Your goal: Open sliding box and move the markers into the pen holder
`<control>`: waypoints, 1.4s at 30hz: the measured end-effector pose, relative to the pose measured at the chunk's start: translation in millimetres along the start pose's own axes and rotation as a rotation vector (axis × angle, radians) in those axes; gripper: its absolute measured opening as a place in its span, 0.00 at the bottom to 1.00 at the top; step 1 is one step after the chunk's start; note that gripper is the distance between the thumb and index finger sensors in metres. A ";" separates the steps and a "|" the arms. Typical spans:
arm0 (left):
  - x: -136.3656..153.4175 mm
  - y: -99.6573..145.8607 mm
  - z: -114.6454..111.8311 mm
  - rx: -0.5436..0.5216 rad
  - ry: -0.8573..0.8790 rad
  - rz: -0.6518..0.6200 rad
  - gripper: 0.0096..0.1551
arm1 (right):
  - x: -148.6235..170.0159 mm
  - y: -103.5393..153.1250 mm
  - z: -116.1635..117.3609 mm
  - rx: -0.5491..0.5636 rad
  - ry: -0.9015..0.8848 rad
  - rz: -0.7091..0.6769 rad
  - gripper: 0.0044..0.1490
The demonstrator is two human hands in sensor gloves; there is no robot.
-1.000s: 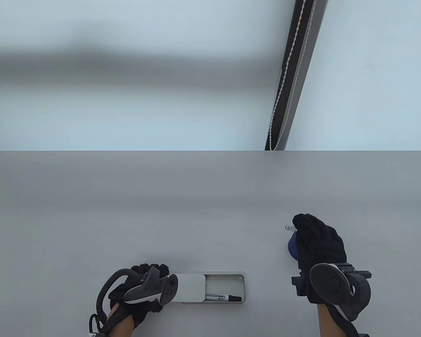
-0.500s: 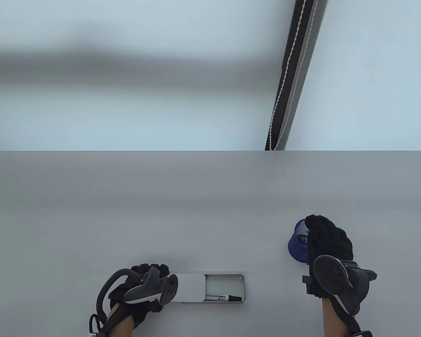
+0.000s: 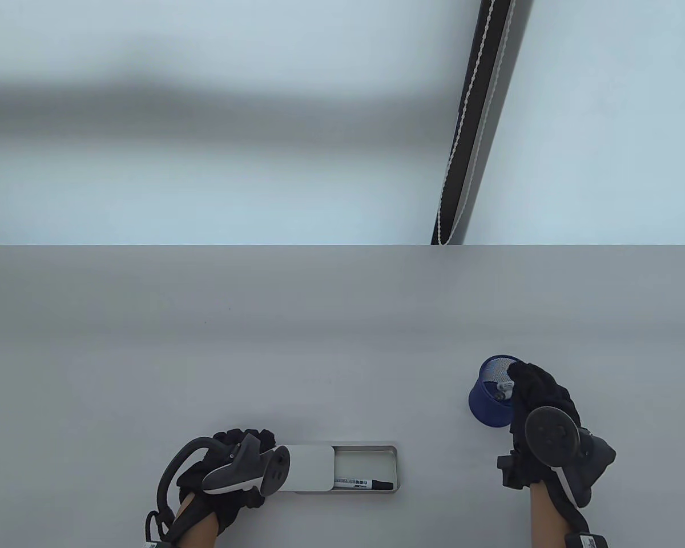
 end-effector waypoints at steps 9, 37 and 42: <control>0.0 0.0 0.0 0.000 0.000 0.000 0.51 | 10.8 1.0 18.3 -0.080 0.072 0.036 0.22; -1.7 0.4 -0.8 0.003 -0.005 -0.011 0.50 | -127.7 52.0 1.2 -0.210 0.049 -0.453 0.34; -2.9 0.1 -0.8 0.001 -0.014 -0.011 0.50 | -154.6 78.0 23.7 -0.338 0.137 -0.612 0.37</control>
Point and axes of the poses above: the tracker on the back of each hand, its own x axis roughly to the little-finger side, its own y axis roughly from the fingertips to the wrist, z = x × y, the point moved 2 cm from there along -y, roughly from the wrist to the fingertips, and after that the axes turned 14 degrees about y, right-handed, at the moved point
